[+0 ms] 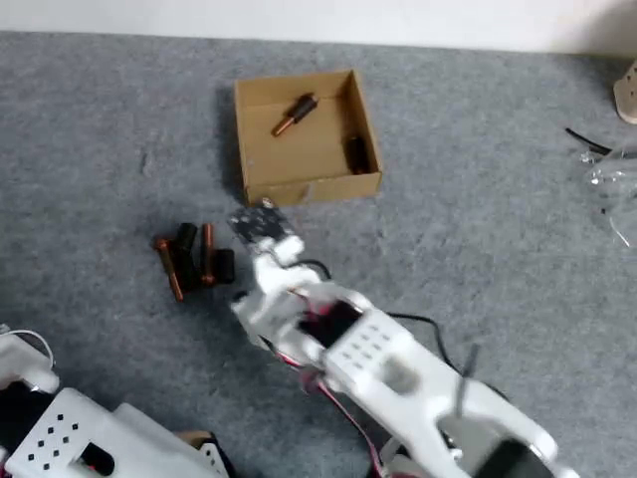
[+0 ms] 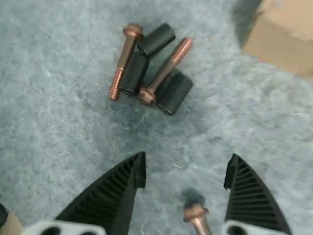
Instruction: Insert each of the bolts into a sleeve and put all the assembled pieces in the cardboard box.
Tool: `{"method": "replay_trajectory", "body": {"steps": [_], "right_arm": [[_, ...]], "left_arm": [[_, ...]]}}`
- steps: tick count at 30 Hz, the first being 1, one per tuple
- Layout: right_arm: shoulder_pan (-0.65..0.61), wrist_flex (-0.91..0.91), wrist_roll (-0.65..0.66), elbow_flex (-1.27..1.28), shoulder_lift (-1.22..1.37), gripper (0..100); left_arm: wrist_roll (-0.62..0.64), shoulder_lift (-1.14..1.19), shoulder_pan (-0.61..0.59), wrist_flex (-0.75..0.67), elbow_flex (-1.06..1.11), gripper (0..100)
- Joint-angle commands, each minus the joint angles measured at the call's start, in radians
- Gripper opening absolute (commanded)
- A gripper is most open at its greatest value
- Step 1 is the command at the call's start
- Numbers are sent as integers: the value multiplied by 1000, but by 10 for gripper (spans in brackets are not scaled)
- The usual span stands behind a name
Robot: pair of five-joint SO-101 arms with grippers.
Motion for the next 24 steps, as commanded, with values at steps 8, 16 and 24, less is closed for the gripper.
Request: {"method": "replay_trajectory", "body": {"steps": [8, 16, 24], "right_arm": [[4, -35, -143, -437, 426, 246], [22, -35, -226, -565, 568, 246], [56, -35, -272, -568, 645, 246]], "left_arm": [[5, -18, -7, -21, 13, 8], [5, -18, -7, -61, 39, 8], [5, -18, -7, -57, 42, 8]]}}
